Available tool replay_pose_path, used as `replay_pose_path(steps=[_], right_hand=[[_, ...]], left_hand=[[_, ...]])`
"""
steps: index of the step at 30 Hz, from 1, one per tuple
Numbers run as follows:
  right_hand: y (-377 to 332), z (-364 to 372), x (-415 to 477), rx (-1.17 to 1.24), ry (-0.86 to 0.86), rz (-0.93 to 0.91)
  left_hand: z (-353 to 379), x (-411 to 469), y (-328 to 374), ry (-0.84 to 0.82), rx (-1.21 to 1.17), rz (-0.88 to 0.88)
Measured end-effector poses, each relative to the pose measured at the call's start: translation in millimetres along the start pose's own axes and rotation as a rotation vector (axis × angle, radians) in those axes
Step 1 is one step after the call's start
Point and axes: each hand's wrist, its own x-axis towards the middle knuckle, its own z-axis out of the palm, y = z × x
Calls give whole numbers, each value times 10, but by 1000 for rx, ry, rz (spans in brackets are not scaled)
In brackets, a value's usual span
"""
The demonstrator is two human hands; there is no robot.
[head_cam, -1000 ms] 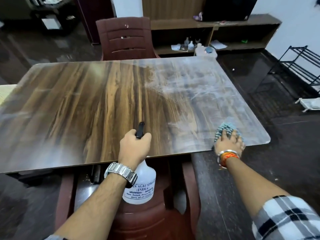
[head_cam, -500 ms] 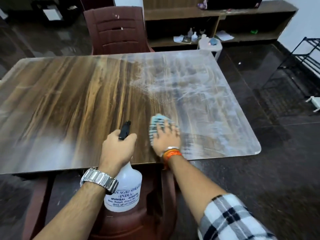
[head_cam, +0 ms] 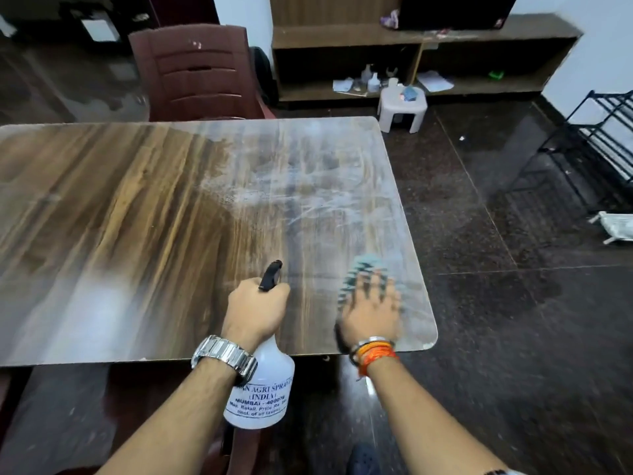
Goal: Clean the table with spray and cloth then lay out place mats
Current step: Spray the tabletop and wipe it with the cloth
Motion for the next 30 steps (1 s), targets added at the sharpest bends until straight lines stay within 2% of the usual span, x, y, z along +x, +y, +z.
replay_pose_path(steps=[2, 4, 9, 14, 19, 23, 26, 28, 30], right_hand=[[-383, 80, -31, 40, -32, -217], [-691, 104, -105, 62, -85, -335], [-733, 158, -86, 55, -84, -351], [-770, 180, -67, 42, -63, -357], [-906, 187, 59, 35, -104, -333], [-1458, 261, 404, -31, -225, -533], [-1981, 277, 678, 11, -304, -638], [-2104, 266, 832, 11, -287, -684], [-1923, 234, 1036, 68, -245, -539]], left_hand=[[90, 19, 69, 30, -2, -8], [84, 32, 104, 59, -18, -16], [19, 206, 158, 57, -7, -56], [-78, 504, 293, 171, -17, -50], [-189, 905, 443, 135, -30, -58], [-410, 1248, 578, 220, -15, -107], [-624, 1524, 576, 273, 9, -115], [-697, 1639, 559, 257, 7, -101], [-703, 1684, 567, 216, -33, -104]])
